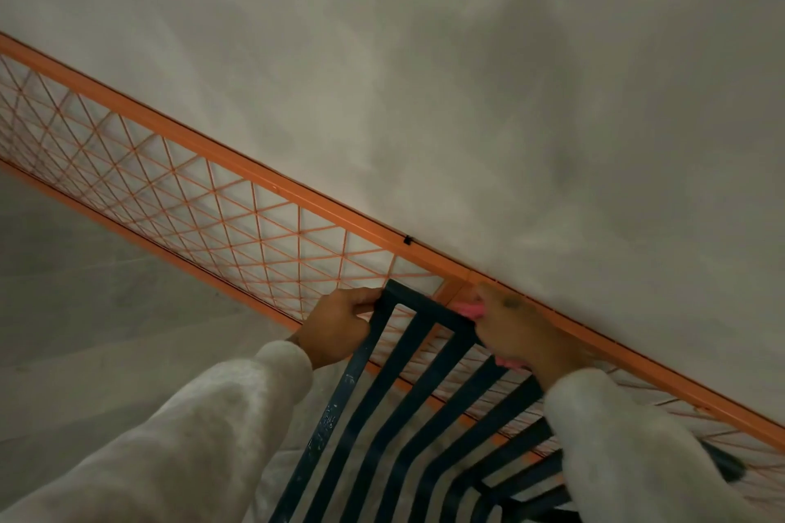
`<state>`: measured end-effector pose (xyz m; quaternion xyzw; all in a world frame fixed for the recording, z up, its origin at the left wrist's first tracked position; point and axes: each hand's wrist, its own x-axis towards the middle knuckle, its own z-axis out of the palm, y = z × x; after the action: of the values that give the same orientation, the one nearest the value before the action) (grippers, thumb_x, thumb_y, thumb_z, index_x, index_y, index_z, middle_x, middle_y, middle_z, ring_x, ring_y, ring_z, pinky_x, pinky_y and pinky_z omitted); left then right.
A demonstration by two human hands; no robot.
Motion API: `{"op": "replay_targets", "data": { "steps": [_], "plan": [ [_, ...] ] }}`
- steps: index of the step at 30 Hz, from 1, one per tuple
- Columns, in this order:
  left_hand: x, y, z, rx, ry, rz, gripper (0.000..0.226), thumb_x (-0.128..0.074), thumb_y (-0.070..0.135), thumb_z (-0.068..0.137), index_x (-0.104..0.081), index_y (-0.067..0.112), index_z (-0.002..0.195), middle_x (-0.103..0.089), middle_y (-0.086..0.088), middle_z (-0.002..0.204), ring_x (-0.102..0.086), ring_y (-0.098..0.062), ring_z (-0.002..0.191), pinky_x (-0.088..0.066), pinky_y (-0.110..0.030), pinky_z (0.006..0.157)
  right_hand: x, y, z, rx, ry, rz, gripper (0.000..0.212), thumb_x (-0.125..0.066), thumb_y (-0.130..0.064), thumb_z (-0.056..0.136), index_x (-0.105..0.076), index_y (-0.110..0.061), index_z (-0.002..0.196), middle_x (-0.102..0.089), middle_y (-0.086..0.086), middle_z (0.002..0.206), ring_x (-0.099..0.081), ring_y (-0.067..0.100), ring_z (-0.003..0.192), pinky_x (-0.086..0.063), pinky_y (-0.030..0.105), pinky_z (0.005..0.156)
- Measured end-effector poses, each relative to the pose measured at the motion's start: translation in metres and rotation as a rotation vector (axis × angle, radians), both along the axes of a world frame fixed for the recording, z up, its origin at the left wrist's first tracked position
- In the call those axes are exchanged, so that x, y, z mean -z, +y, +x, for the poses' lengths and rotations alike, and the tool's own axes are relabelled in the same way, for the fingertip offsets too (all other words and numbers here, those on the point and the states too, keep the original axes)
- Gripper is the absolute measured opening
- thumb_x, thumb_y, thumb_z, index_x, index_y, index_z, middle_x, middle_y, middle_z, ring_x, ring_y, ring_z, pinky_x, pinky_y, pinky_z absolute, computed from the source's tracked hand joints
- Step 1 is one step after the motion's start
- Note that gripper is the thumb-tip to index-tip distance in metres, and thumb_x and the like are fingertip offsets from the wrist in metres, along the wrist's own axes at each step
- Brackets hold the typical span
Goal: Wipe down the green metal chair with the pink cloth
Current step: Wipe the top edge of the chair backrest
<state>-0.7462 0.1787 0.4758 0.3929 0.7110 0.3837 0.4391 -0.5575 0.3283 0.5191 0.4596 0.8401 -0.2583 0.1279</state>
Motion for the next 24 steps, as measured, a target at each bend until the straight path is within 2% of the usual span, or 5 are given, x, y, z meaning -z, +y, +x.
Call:
{"op": "replay_targets", "data": {
  "steps": [7, 10, 14, 20, 24],
  "plan": [
    [0.004, 0.011, -0.003, -0.031, 0.234, 0.031, 0.063, -0.041, -0.014, 0.082, -0.048, 0.013, 0.139, -0.051, -0.008, 0.142, -0.046, -0.022, 0.132, -0.034, -0.027, 0.105, 0.015, -0.043, -0.043, -0.108, 0.337, 0.146, 0.04, -0.054, 0.0, 0.091, -0.05, -0.036, 0.108, -0.062, -0.003, 0.101, -0.062, 0.015, 0.084, -0.059, 0.032, 0.071],
    [-0.002, 0.019, 0.002, 0.013, 0.407, 0.133, 0.056, -0.044, -0.011, 0.086, -0.051, 0.011, 0.136, -0.05, -0.008, 0.141, -0.044, -0.023, 0.132, -0.026, -0.018, 0.101, 0.015, -0.034, 0.002, -0.159, 0.342, 0.175, 0.044, -0.054, 0.005, 0.088, -0.058, -0.034, 0.107, -0.059, -0.018, 0.095, -0.057, -0.003, 0.081, -0.051, 0.014, 0.066],
    [0.004, 0.032, 0.011, 0.234, 0.738, 0.241, 0.047, -0.055, 0.001, 0.084, -0.059, 0.018, 0.128, -0.057, -0.005, 0.135, -0.045, -0.026, 0.131, -0.033, -0.044, 0.113, 0.018, -0.029, 0.068, -0.13, 0.388, 0.289, 0.048, -0.061, 0.015, 0.076, -0.065, -0.028, 0.099, -0.063, -0.019, 0.098, -0.061, 0.001, 0.083, -0.048, 0.012, 0.07],
    [-0.012, 0.053, 0.051, 0.509, 0.87, 0.321, 0.05, -0.053, -0.003, 0.072, -0.067, 0.015, 0.116, -0.069, -0.008, 0.109, -0.06, -0.033, 0.105, -0.046, -0.047, 0.093, 0.026, -0.024, 0.155, 0.074, 0.381, 0.293, 0.051, -0.053, 0.003, 0.088, -0.061, -0.039, 0.115, -0.069, -0.01, 0.114, -0.066, 0.011, 0.105, -0.053, 0.035, 0.094],
    [-0.012, 0.071, 0.091, 0.64, 0.866, 0.341, 0.051, -0.056, 0.0, 0.074, -0.064, 0.019, 0.121, -0.068, -0.004, 0.115, -0.06, -0.026, 0.102, -0.05, -0.042, 0.088, 0.028, -0.021, 0.206, 0.226, 0.334, 0.316, 0.042, -0.044, -0.013, 0.089, -0.062, -0.038, 0.118, -0.069, -0.01, 0.114, -0.067, 0.01, 0.104, -0.056, 0.039, 0.091]
  ]
}}
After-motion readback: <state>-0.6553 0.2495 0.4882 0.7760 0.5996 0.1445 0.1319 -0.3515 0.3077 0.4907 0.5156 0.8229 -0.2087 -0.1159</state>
